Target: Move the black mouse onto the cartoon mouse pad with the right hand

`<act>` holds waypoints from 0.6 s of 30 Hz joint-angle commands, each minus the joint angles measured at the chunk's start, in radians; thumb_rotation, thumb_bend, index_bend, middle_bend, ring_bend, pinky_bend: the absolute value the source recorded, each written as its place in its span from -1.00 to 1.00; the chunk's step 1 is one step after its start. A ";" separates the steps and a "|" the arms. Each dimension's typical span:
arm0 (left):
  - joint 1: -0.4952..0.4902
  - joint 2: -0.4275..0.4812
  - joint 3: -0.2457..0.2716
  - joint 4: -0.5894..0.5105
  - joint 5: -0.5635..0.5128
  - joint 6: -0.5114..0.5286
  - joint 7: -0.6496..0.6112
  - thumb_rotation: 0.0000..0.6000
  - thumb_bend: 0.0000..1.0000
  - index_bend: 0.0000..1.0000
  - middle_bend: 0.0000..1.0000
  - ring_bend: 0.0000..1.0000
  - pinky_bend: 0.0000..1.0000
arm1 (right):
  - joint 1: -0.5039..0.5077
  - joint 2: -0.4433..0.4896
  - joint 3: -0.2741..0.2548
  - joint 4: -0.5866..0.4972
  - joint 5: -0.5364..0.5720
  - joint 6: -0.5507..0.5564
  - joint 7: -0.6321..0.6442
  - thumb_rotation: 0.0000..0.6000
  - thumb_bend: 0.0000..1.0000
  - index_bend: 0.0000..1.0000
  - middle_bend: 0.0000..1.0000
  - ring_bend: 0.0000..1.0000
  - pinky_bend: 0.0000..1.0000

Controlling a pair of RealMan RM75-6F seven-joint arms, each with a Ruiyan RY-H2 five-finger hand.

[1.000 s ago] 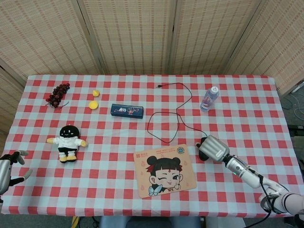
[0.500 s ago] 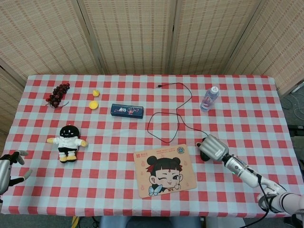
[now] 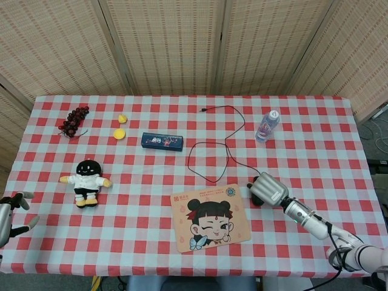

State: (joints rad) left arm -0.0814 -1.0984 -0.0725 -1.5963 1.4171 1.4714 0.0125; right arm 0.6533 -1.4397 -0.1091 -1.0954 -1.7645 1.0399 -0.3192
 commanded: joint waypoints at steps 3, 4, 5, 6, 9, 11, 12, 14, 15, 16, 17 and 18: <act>0.001 0.000 -0.003 0.002 -0.003 0.002 0.000 1.00 -0.57 -0.07 0.08 -0.07 0.23 | 0.015 0.017 0.003 -0.055 -0.029 0.023 -0.023 1.00 -1.00 0.07 1.00 1.00 1.00; 0.001 0.000 -0.003 0.003 -0.004 0.002 0.000 1.00 -0.57 -0.07 0.08 -0.07 0.23 | 0.018 0.019 0.003 -0.065 -0.035 0.025 -0.028 1.00 -1.00 0.07 1.00 1.00 1.00; 0.001 0.000 -0.004 0.003 -0.005 0.002 0.000 1.00 -0.57 -0.07 0.08 -0.07 0.23 | 0.022 0.021 0.002 -0.075 -0.042 0.026 -0.033 1.00 -1.00 0.07 1.00 1.00 1.00; 0.002 0.000 -0.004 0.005 -0.007 0.002 0.000 1.00 -0.57 -0.07 0.08 -0.07 0.23 | 0.027 0.022 0.001 -0.087 -0.052 0.026 -0.042 1.00 -1.00 0.07 1.00 1.00 1.00; 0.002 0.000 -0.008 0.008 -0.012 0.004 0.000 1.00 -0.57 -0.07 0.08 -0.07 0.23 | 0.043 0.024 -0.005 -0.114 -0.077 0.018 -0.069 1.00 -1.00 0.07 1.00 1.00 1.00; 0.002 -0.001 -0.009 0.011 -0.013 0.005 -0.001 1.00 -0.57 -0.07 0.08 -0.07 0.23 | 0.053 0.022 -0.009 -0.128 -0.092 0.009 -0.086 1.00 -1.00 0.07 1.00 1.00 1.00; 0.002 -0.002 -0.009 0.012 -0.013 0.005 -0.001 1.00 -0.57 -0.07 0.08 -0.07 0.23 | 0.058 0.021 -0.010 -0.134 -0.099 0.005 -0.094 1.00 -1.00 0.07 1.00 1.00 1.00; 0.002 -0.003 -0.010 0.016 -0.015 0.006 0.002 1.00 -0.57 -0.07 0.08 -0.07 0.23 | 0.071 0.015 -0.011 -0.147 -0.113 -0.007 -0.108 1.00 -1.00 0.07 1.00 1.00 1.00; 0.003 -0.004 -0.011 0.017 -0.018 0.006 0.003 1.00 -0.57 -0.07 0.08 -0.07 0.23 | 0.079 0.011 -0.011 -0.151 -0.122 -0.012 -0.116 1.00 -1.00 0.07 1.00 1.00 1.00; 0.003 -0.004 -0.013 0.018 -0.020 0.006 0.002 1.00 -0.57 -0.07 0.08 -0.07 0.23 | 0.085 0.007 -0.011 -0.153 -0.128 -0.017 -0.123 1.00 -1.00 0.07 1.00 1.00 1.00; 0.004 -0.004 -0.014 0.019 -0.022 0.007 0.002 1.00 -0.57 -0.07 0.08 -0.06 0.23 | 0.091 0.003 -0.010 -0.155 -0.134 -0.021 -0.130 1.00 -1.00 0.07 1.00 1.00 1.00; 0.004 -0.004 -0.016 0.021 -0.026 0.008 0.001 1.00 -0.57 -0.07 0.08 -0.07 0.23 | 0.098 -0.002 -0.009 -0.156 -0.141 -0.026 -0.139 1.00 -1.00 0.07 1.00 1.00 1.00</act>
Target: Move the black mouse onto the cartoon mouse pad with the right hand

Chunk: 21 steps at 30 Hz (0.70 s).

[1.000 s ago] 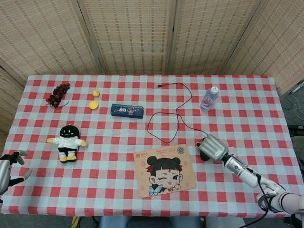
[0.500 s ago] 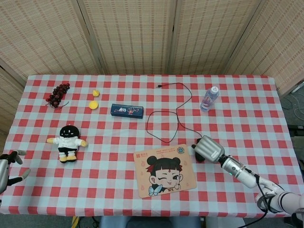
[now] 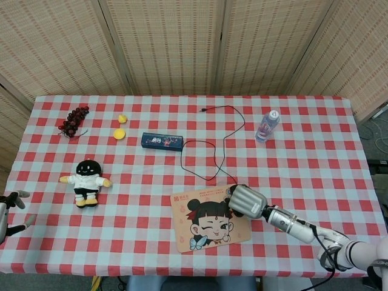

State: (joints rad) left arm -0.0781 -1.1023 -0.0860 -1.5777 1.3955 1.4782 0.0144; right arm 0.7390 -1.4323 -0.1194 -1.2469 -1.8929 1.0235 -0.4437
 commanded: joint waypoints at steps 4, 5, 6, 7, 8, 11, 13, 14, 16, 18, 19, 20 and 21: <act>0.004 0.002 -0.009 0.007 -0.015 0.004 -0.006 1.00 -0.57 -0.07 0.08 -0.06 0.23 | 0.037 -0.026 0.004 -0.013 -0.035 -0.023 -0.027 1.00 -1.00 0.07 1.00 1.00 1.00; 0.004 0.002 -0.011 0.009 -0.018 0.004 -0.006 1.00 -0.57 -0.07 0.08 -0.06 0.23 | 0.043 -0.030 0.004 -0.015 -0.041 -0.024 -0.029 1.00 -1.00 0.07 1.00 1.00 1.00; 0.004 0.002 -0.012 0.011 -0.021 0.005 -0.004 1.00 -0.57 -0.07 0.08 -0.06 0.23 | 0.050 -0.035 0.004 -0.017 -0.048 -0.026 -0.029 1.00 -1.00 0.07 1.00 1.00 1.00; 0.004 0.002 -0.014 0.013 -0.023 0.007 0.000 1.00 -0.57 -0.07 0.08 -0.06 0.23 | 0.055 -0.038 0.004 -0.019 -0.054 -0.026 -0.028 1.00 -1.00 0.07 1.00 1.00 1.00; 0.005 0.000 -0.015 0.015 -0.025 0.009 0.004 1.00 -0.57 -0.07 0.08 -0.06 0.23 | 0.060 -0.041 0.003 -0.020 -0.060 -0.026 -0.028 1.00 -1.00 0.07 1.00 1.00 1.00; 0.006 -0.002 -0.019 0.018 -0.030 0.012 0.006 1.00 -0.57 -0.07 0.08 -0.06 0.23 | 0.075 -0.052 0.000 -0.020 -0.083 -0.022 -0.030 1.00 -1.00 0.07 1.00 1.00 1.00; 0.007 -0.001 -0.020 0.020 -0.033 0.012 0.005 1.00 -0.57 -0.06 0.08 -0.06 0.23 | 0.084 -0.060 -0.007 -0.015 -0.103 -0.013 -0.027 1.00 -1.00 0.07 1.00 1.00 1.00; 0.007 -0.001 -0.021 0.020 -0.034 0.011 0.004 1.00 -0.57 -0.06 0.08 -0.06 0.23 | 0.088 -0.063 -0.010 -0.012 -0.111 -0.008 -0.022 1.00 -1.00 0.07 1.00 1.00 1.00; 0.007 0.000 -0.022 0.020 -0.034 0.011 0.002 1.00 -0.57 -0.06 0.08 -0.07 0.23 | 0.096 -0.072 -0.017 0.000 -0.129 0.005 -0.005 1.00 -1.00 0.07 1.00 1.00 1.00; 0.008 0.000 -0.022 0.020 -0.035 0.012 0.003 1.00 -0.57 -0.06 0.08 -0.07 0.23 | 0.102 -0.081 -0.022 0.014 -0.142 0.017 0.009 1.00 -1.00 0.07 1.00 1.00 1.00; 0.009 0.001 -0.023 0.020 -0.036 0.012 0.001 1.00 -0.57 -0.06 0.08 -0.07 0.23 | 0.105 -0.088 -0.024 0.027 -0.148 0.024 0.017 1.00 -1.00 0.07 1.00 1.00 1.00; 0.009 0.001 -0.024 0.021 -0.037 0.013 0.001 1.00 -0.57 -0.06 0.08 -0.07 0.23 | 0.106 -0.092 -0.026 0.036 -0.153 0.029 0.023 1.00 -1.00 0.07 1.00 1.00 1.00; 0.010 0.000 -0.026 0.023 -0.040 0.015 0.002 1.00 -0.57 -0.06 0.08 -0.07 0.23 | 0.108 -0.098 -0.028 0.049 -0.157 0.035 0.029 1.00 -1.00 0.07 1.00 1.00 1.00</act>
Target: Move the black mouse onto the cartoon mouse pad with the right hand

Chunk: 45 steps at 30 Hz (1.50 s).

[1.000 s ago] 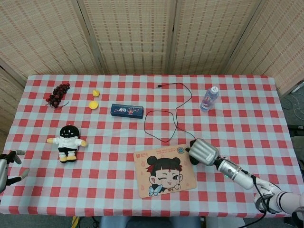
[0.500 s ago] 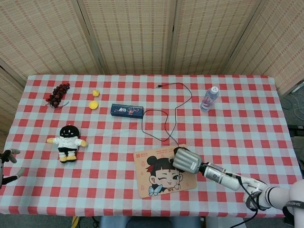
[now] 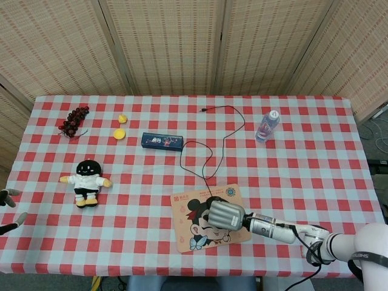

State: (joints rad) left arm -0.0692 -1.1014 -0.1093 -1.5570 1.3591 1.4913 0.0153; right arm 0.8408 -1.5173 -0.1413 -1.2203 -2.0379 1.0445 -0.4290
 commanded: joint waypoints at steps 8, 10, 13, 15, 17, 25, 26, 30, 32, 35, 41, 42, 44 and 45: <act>0.002 0.000 -0.006 0.005 -0.014 -0.002 -0.001 1.00 -0.57 -0.06 0.08 -0.06 0.23 | 0.017 -0.040 -0.019 0.075 -0.033 0.049 0.052 1.00 -1.00 -0.01 1.00 1.00 1.00; 0.002 0.000 -0.008 0.005 -0.015 -0.001 0.000 1.00 -0.57 -0.06 0.08 -0.06 0.23 | 0.017 -0.041 -0.022 0.080 -0.036 0.055 0.054 1.00 -1.00 -0.11 1.00 1.00 1.00; 0.003 0.000 -0.007 0.004 -0.015 -0.002 0.001 1.00 -0.57 -0.06 0.08 -0.06 0.23 | 0.017 -0.040 -0.027 0.083 -0.038 0.061 0.059 1.00 -1.00 -0.28 1.00 1.00 1.00; 0.003 0.000 -0.007 0.004 -0.014 -0.001 0.002 1.00 -0.57 -0.06 0.08 -0.06 0.23 | 0.017 -0.038 -0.031 0.083 -0.039 0.067 0.062 1.00 -1.00 -0.37 1.00 1.00 1.00; 0.004 0.000 -0.007 0.004 -0.014 -0.001 0.002 1.00 -0.57 -0.06 0.08 -0.06 0.23 | 0.016 -0.036 -0.033 0.083 -0.041 0.074 0.064 1.00 -1.00 -0.46 1.00 1.00 1.00; 0.004 0.000 -0.006 0.002 -0.013 -0.002 0.004 1.00 -0.57 -0.06 0.08 -0.06 0.23 | -0.001 -0.012 -0.030 0.065 -0.028 0.089 0.029 1.00 -1.00 -0.78 1.00 0.93 1.00; 0.004 0.000 -0.006 0.002 -0.013 -0.002 0.004 1.00 -0.57 -0.06 0.08 -0.06 0.23 | -0.009 -0.001 -0.028 0.053 -0.020 0.092 0.015 1.00 -1.00 -0.79 1.00 0.92 1.00; 0.003 -0.001 -0.003 0.004 -0.009 -0.006 0.006 1.00 -0.57 -0.06 0.08 -0.06 0.23 | -0.072 0.080 -0.002 -0.051 0.058 0.097 -0.086 1.00 -1.00 -0.76 0.93 0.82 1.00; 0.002 -0.004 -0.003 0.006 -0.007 -0.006 0.012 1.00 -0.57 -0.06 0.08 -0.06 0.23 | -0.119 0.123 0.017 -0.128 0.133 0.091 -0.140 1.00 -1.00 -0.65 0.87 0.76 1.00; 0.000 -0.008 0.000 0.004 -0.003 -0.009 0.020 1.00 -0.57 -0.06 0.08 -0.06 0.23 | -0.202 0.200 0.051 -0.268 0.275 0.097 -0.221 1.00 -1.00 -0.40 0.76 0.66 1.00; -0.003 -0.013 0.011 -0.008 0.025 -0.003 0.030 1.00 -0.57 -0.06 0.08 -0.06 0.23 | -0.343 0.308 0.097 -0.436 0.450 0.214 -0.335 1.00 -1.00 -0.22 0.59 0.46 0.87; -0.003 -0.013 0.014 -0.013 0.032 -0.002 0.028 1.00 -0.57 -0.06 0.08 -0.06 0.23 | -0.366 0.321 0.102 -0.451 0.462 0.243 -0.336 1.00 -1.00 -0.21 0.57 0.43 0.83; -0.004 -0.012 0.018 -0.018 0.042 -0.001 0.027 1.00 -0.57 -0.06 0.08 -0.06 0.23 | -0.403 0.340 0.107 -0.476 0.484 0.288 -0.330 1.00 -1.00 -0.21 0.53 0.38 0.74; -0.005 -0.012 0.021 -0.021 0.050 -0.001 0.022 1.00 -0.57 -0.06 0.08 -0.06 0.23 | -0.427 0.355 0.108 -0.499 0.503 0.311 -0.323 1.00 -1.00 -0.21 0.49 0.33 0.66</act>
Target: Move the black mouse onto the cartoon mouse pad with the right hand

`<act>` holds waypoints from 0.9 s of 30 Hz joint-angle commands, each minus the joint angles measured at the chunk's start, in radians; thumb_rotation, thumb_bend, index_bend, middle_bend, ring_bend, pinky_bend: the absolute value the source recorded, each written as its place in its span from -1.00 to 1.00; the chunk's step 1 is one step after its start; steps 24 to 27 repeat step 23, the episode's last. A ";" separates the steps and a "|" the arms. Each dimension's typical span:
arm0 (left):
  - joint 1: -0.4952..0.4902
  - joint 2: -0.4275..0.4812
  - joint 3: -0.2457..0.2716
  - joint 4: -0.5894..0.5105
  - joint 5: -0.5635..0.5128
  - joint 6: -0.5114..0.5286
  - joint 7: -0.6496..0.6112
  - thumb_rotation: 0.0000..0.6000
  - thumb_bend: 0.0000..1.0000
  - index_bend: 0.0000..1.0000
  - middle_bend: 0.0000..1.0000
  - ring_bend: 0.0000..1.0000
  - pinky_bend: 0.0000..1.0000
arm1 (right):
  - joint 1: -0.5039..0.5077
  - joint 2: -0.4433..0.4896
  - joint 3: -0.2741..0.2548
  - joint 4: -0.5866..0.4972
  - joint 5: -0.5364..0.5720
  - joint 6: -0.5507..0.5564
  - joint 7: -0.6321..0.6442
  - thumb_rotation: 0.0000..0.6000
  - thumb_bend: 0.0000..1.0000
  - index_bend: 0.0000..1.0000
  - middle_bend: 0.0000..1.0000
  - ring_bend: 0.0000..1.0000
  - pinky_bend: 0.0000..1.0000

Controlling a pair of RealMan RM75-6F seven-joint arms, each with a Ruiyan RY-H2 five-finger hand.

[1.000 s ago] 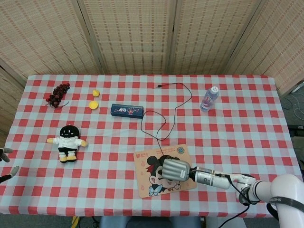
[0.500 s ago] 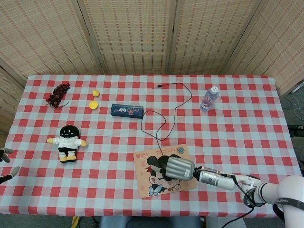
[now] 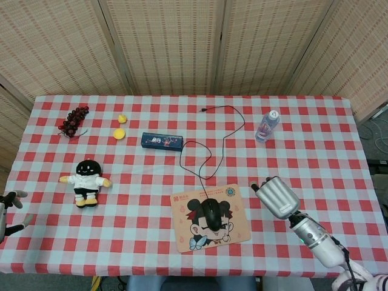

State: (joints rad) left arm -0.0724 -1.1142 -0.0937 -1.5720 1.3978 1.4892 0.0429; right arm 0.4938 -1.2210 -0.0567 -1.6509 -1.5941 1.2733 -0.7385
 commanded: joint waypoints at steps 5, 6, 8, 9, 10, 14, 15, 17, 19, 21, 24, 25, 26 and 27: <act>-0.008 0.007 0.026 -0.015 0.056 -0.007 -0.028 1.00 -0.57 -0.06 0.08 -0.06 0.23 | -0.174 0.097 0.021 -0.136 0.131 0.164 0.017 1.00 -1.00 -0.20 0.33 0.13 0.38; -0.009 0.007 0.030 -0.015 0.066 -0.007 -0.028 1.00 -0.57 -0.06 0.08 -0.06 0.23 | -0.191 0.099 0.021 -0.139 0.143 0.178 0.027 1.00 -1.00 -0.21 0.30 0.09 0.32; -0.013 0.007 0.040 -0.018 0.087 -0.011 -0.031 1.00 -0.57 -0.06 0.08 -0.06 0.23 | -0.228 0.100 0.020 -0.140 0.166 0.208 0.061 1.00 -1.00 -0.21 0.27 0.05 0.23; -0.015 0.008 0.045 -0.019 0.096 -0.014 -0.033 1.00 -0.57 -0.06 0.08 -0.06 0.23 | -0.249 0.098 0.020 -0.133 0.175 0.227 0.089 1.00 -1.00 -0.20 0.26 0.03 0.19; -0.016 0.008 0.048 -0.021 0.102 -0.016 -0.035 1.00 -0.57 -0.06 0.08 -0.06 0.23 | -0.264 0.095 0.021 -0.125 0.179 0.241 0.115 1.00 -1.00 -0.21 0.25 0.02 0.15; -0.020 0.009 0.055 -0.025 0.110 -0.023 -0.041 1.00 -0.57 -0.07 0.08 -0.06 0.23 | -0.323 0.076 0.025 -0.053 0.176 0.299 0.244 1.00 -1.00 -0.20 0.24 0.00 0.07; -0.021 0.009 0.055 -0.025 0.109 -0.026 -0.042 1.00 -0.57 -0.07 0.08 -0.06 0.23 | -0.337 0.073 0.028 -0.033 0.177 0.311 0.281 1.00 -1.00 -0.20 0.23 0.00 0.08; -0.025 0.008 0.056 -0.025 0.110 -0.031 -0.040 1.00 -0.57 -0.06 0.08 -0.06 0.23 | -0.351 0.079 0.034 -0.023 0.180 0.320 0.312 1.00 -1.00 -0.20 0.22 0.00 0.08; -0.030 0.003 0.057 -0.023 0.114 -0.037 -0.036 1.00 -0.57 -0.06 0.08 -0.06 0.23 | -0.363 0.089 0.045 -0.018 0.158 0.349 0.351 1.00 -1.00 -0.20 0.21 -0.01 0.07; -0.034 -0.001 0.060 -0.024 0.116 -0.043 -0.030 1.00 -0.57 -0.06 0.08 -0.06 0.23 | -0.378 0.093 0.055 -0.009 0.143 0.376 0.394 1.00 -1.00 -0.20 0.21 -0.02 0.07; -0.037 -0.005 0.063 -0.023 0.117 -0.050 -0.025 1.00 -0.57 -0.06 0.08 -0.06 0.23 | -0.386 0.101 0.060 -0.005 0.138 0.380 0.424 1.00 -1.00 -0.20 0.21 -0.02 0.07; -0.037 -0.005 0.063 -0.023 0.117 -0.050 -0.025 1.00 -0.57 -0.06 0.08 -0.06 0.23 | -0.386 0.101 0.060 -0.005 0.138 0.380 0.424 1.00 -1.00 -0.20 0.21 -0.02 0.07; -0.037 -0.005 0.063 -0.023 0.117 -0.050 -0.025 1.00 -0.57 -0.06 0.08 -0.06 0.23 | -0.386 0.101 0.060 -0.005 0.138 0.380 0.424 1.00 -1.00 -0.20 0.21 -0.02 0.07; -0.037 -0.005 0.063 -0.023 0.117 -0.050 -0.025 1.00 -0.57 -0.06 0.08 -0.06 0.23 | -0.386 0.101 0.060 -0.005 0.138 0.380 0.424 1.00 -1.00 -0.20 0.21 -0.02 0.07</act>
